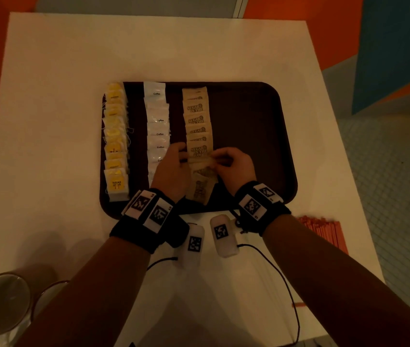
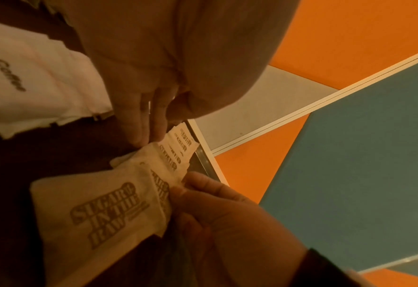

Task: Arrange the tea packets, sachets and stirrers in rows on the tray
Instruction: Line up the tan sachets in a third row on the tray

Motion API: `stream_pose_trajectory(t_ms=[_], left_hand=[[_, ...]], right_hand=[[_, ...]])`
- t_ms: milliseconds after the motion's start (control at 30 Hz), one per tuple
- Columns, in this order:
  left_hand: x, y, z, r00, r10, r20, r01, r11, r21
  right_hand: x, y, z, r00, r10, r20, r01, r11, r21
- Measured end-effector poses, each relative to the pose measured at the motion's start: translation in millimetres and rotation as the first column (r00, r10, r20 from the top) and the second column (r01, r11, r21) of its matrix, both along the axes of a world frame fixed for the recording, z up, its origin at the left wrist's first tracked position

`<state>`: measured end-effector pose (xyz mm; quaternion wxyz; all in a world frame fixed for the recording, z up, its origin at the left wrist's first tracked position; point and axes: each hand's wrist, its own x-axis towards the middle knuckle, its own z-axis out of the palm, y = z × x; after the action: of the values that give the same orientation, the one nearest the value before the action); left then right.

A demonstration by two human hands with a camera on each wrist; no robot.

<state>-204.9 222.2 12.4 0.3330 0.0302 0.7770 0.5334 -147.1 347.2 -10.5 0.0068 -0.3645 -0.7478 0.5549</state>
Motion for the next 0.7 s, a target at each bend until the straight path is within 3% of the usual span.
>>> stream_pose_trajectory(t_ms=[200,367,700], left_hand=[[3.8,-2.7,-2.8,1.000,0.005,0.026,-0.004,1.000,-0.010],[8.7,-1.3,-6.3,0.998,0.020,0.058,-0.019,1.000,-0.024],[10.3,1.7,-5.4,0.988,0.116,0.105,-0.126,0.988,0.092]], right_hand=[[3.6,5.8,-5.7,0.995,0.039,0.089,-0.055,0.981,0.184],[11.7,5.0,-7.6,0.975,0.135,0.175,-0.167,0.969,0.180],[2.6,0.4,-7.6,0.998,-0.012,0.057,0.006,0.994,0.109]])
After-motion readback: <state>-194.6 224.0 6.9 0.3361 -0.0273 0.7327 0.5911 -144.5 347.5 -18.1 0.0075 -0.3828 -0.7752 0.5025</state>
